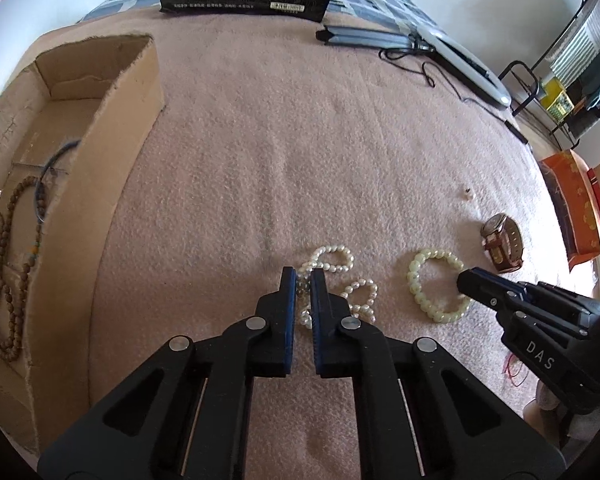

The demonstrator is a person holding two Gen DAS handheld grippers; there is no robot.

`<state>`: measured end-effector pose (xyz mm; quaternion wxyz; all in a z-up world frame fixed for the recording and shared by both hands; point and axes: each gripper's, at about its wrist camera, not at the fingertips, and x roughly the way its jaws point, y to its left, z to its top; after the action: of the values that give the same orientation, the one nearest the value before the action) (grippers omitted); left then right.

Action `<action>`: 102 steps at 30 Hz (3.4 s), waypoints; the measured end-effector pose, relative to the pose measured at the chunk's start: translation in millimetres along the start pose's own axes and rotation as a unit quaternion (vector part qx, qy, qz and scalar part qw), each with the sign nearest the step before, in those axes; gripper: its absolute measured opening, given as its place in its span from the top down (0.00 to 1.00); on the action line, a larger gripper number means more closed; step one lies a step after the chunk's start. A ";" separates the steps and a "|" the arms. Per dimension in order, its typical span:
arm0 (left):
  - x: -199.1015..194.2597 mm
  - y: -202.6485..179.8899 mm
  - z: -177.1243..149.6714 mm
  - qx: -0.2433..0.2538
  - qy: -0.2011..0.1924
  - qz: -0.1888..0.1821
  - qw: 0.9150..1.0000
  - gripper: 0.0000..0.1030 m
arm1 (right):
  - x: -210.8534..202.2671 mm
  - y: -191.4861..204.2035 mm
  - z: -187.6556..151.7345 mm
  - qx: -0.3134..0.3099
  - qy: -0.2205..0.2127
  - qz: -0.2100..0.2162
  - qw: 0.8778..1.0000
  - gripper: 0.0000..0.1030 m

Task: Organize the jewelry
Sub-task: 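Grasp the pearl necklace with the left tool while the right tool grasps the green bracelet, then carry the pearl necklace toward the box with the left tool while the right tool holds the bracelet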

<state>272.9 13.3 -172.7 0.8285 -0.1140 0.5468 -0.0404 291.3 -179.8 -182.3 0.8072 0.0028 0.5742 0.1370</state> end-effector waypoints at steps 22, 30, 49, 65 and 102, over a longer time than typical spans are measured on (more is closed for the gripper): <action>-99.3 -3.3 8.0 -0.010 -0.094 -0.063 0.994 0.96 | -83.3 21.4 -1.3 -0.023 -0.096 0.015 0.995 0.95; -138.7 -0.1 9.6 -0.005 -0.139 -0.068 0.988 0.96 | -103.7 28.9 -0.8 -0.033 -0.120 0.014 0.992 0.95; -221.6 46.8 18.1 -0.025 -0.231 -0.069 0.970 0.96 | -149.8 90.4 7.6 -0.086 -0.175 0.042 0.980 0.95; -232.4 103.0 9.2 -0.054 -0.236 -0.036 0.970 0.96 | -149.8 158.3 38.1 -0.133 -0.185 0.074 0.971 0.95; -183.7 144.0 -11.1 -0.060 -0.160 0.005 0.985 0.96 | -55.5 239.7 68.8 -0.148 -0.113 0.101 0.977 0.95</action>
<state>181.2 186.6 -45.7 0.8973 -0.1655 0.4089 0.0149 286.1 48.9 -68.6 0.8403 -0.0431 0.4493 0.3001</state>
